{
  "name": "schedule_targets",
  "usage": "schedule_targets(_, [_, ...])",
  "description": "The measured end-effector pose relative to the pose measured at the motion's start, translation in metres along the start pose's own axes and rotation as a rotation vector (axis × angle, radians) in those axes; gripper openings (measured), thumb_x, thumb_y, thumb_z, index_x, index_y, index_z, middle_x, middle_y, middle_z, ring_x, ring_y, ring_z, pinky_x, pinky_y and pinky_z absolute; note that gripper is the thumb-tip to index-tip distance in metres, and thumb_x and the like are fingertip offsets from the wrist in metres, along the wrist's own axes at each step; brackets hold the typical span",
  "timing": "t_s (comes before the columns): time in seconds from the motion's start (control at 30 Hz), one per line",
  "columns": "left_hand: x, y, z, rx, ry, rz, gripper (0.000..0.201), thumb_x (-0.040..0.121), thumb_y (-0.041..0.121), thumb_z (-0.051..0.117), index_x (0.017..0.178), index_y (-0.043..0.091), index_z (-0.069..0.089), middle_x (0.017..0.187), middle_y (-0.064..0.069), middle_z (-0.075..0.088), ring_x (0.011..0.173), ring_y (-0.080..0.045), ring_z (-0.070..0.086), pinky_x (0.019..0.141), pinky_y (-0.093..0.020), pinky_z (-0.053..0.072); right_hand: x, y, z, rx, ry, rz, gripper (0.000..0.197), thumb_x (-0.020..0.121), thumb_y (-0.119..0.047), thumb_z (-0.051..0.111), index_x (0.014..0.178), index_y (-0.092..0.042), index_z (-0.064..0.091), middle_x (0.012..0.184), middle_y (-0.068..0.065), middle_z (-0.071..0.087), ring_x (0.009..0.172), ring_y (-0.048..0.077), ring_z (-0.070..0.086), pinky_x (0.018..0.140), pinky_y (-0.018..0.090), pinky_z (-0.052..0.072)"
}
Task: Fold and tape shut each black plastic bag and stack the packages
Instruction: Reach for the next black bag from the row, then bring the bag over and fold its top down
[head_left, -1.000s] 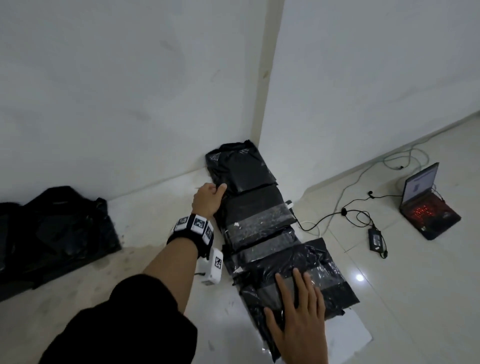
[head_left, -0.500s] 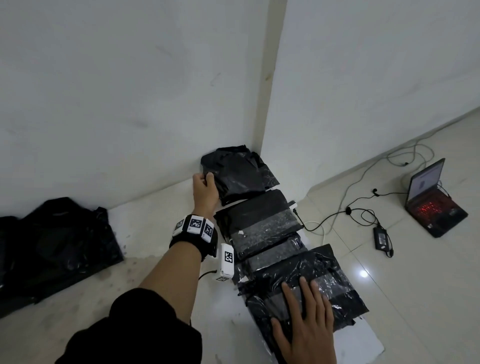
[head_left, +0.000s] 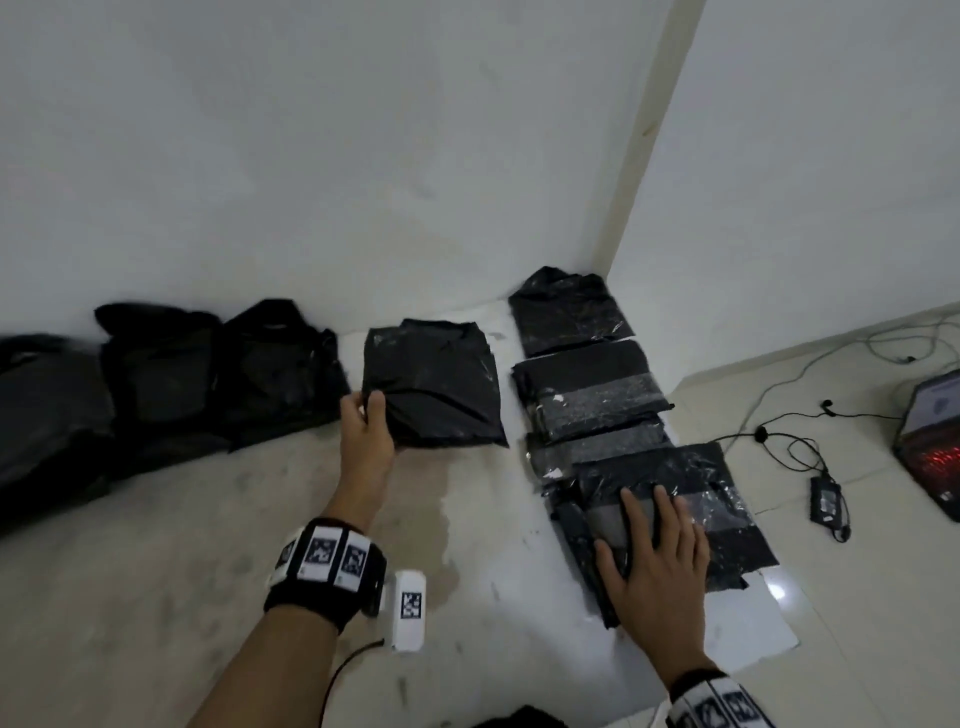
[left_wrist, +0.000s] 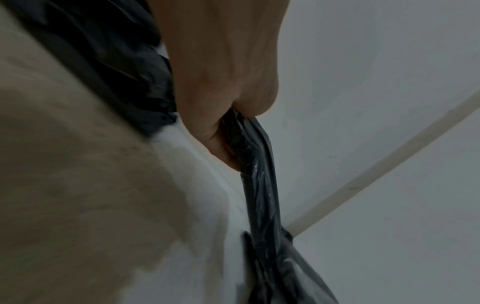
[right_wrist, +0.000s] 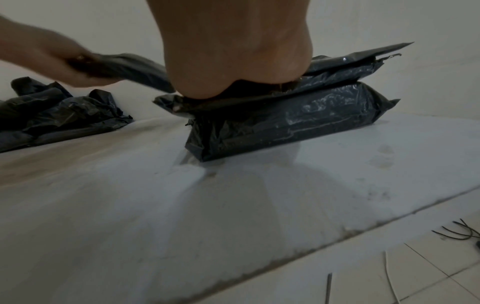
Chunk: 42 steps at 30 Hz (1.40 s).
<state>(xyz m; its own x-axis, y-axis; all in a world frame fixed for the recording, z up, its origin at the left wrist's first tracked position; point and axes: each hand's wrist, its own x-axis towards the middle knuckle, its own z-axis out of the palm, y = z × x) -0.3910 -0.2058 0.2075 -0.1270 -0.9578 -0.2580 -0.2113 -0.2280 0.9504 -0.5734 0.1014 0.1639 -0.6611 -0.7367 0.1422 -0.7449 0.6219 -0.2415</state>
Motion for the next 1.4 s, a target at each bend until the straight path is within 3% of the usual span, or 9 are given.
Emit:
schedule_targets(0.13, [-0.075, -0.054, -0.052, 0.043, -0.005, -0.102, 0.031, 0.108, 0.035, 0.042, 0.123, 0.009, 0.046, 0.116, -0.009, 0.056, 0.107, -0.027, 0.058, 0.086, -0.038, 0.048, -0.001, -0.001, 0.001, 0.028, 0.016, -0.002, 0.067, 0.092, -0.055, 0.041, 0.146, -0.017, 0.05, 0.155, 0.022, 0.038, 0.145, 0.044, 0.032, 0.114, 0.06, 0.027])
schedule_targets(0.33, [-0.149, -0.115, -0.078, 0.065, -0.081, -0.367, 0.022, 0.107, 0.035, 0.043, 0.122, 0.018, 0.042, 0.119, -0.004, 0.053, 0.108, -0.023, 0.058, 0.092, -0.042, 0.053, 0.0, 0.001, 0.002, 0.04, -0.005, -0.001, 0.07, 0.091, -0.058, 0.042, 0.15, -0.019, 0.043, 0.156, 0.022, 0.034, 0.146, 0.044, 0.027, 0.116, 0.063, 0.024])
schedule_targets(0.53, [-0.173, -0.117, -0.082, 0.175, -0.073, -0.157, 0.024, 0.098, 0.032, 0.064, 0.109, 0.012, 0.058, 0.102, 0.001, 0.065, 0.093, -0.011, 0.063, 0.074, -0.025, 0.053, -0.003, -0.01, -0.011, 0.056, 0.042, -0.058, 0.069, 0.093, -0.058, 0.05, 0.152, -0.023, 0.042, 0.16, 0.019, 0.03, 0.152, 0.04, 0.018, 0.121, 0.056, 0.012])
schedule_targets(0.63, [-0.173, -0.118, -0.083, 0.25, -0.058, -0.113, 0.015, 0.096, 0.022, 0.068, 0.095, 0.01, 0.057, 0.09, 0.001, 0.064, 0.084, -0.015, 0.062, 0.065, -0.016, 0.048, -0.001, -0.041, -0.017, 0.199, 0.05, -0.268, 0.054, 0.095, -0.047, 0.056, 0.14, -0.017, 0.057, 0.144, 0.016, 0.049, 0.139, 0.038, 0.04, 0.114, 0.052, 0.028])
schedule_targets(0.7, [-0.172, -0.119, -0.085, 0.276, -0.086, -0.13, 0.016, 0.095, 0.021, 0.069, 0.097, 0.01, 0.057, 0.094, -0.003, 0.065, 0.089, -0.02, 0.063, 0.071, -0.021, 0.052, 0.003, -0.067, -0.011, 0.351, -0.092, -0.46, 0.044, 0.098, -0.044, 0.055, 0.132, -0.017, 0.064, 0.127, 0.008, 0.059, 0.119, 0.03, 0.055, 0.101, 0.049, 0.044])
schedule_targets(0.8, [-0.175, -0.117, -0.089, 0.311, -0.155, -0.162, 0.039, 0.093, 0.028, 0.071, 0.125, 0.01, 0.056, 0.119, -0.002, 0.063, 0.106, -0.018, 0.06, 0.09, -0.034, 0.052, 0.007, -0.105, 0.005, 0.391, -0.395, -0.582, 0.045, 0.101, -0.044, 0.051, 0.141, -0.023, 0.056, 0.131, 0.004, 0.056, 0.116, 0.028, 0.053, 0.098, 0.044, 0.046])
schedule_targets(1.1, [-0.174, -0.111, -0.074, 0.331, -0.198, -0.172, 0.071, 0.086, 0.037, 0.078, 0.138, 0.011, 0.038, 0.136, -0.009, 0.057, 0.121, -0.028, 0.058, 0.095, -0.04, 0.052, 0.063, -0.15, 0.016, -0.21, -0.803, -0.652, 0.055, 0.098, -0.056, 0.053, 0.146, -0.029, 0.049, 0.136, 0.008, 0.06, 0.123, 0.036, 0.051, 0.102, 0.045, 0.034])
schedule_targets(1.23, [-0.179, -0.118, -0.069, 0.287, -0.172, -0.17, 0.061, 0.087, 0.033, 0.078, 0.13, 0.01, 0.042, 0.128, -0.008, 0.06, 0.114, -0.026, 0.061, 0.086, -0.033, 0.052, 0.081, -0.142, 0.012, -0.243, -0.909, -0.634, 0.043, 0.087, -0.066, 0.064, 0.112, -0.031, 0.068, 0.108, 0.001, 0.061, 0.108, 0.03, 0.059, 0.094, 0.041, 0.038])
schedule_targets(1.4, [-0.18, -0.12, -0.072, 0.279, -0.179, -0.156, 0.054, 0.088, 0.03, 0.077, 0.125, 0.008, 0.044, 0.115, -0.002, 0.059, 0.101, -0.017, 0.057, 0.079, -0.027, 0.047, 0.086, -0.144, 0.003, -0.058, -1.034, -0.608, 0.032, 0.079, -0.052, 0.08, 0.076, -0.032, 0.055, 0.095, 0.0, 0.063, 0.086, 0.025, 0.06, 0.081, 0.036, 0.046])
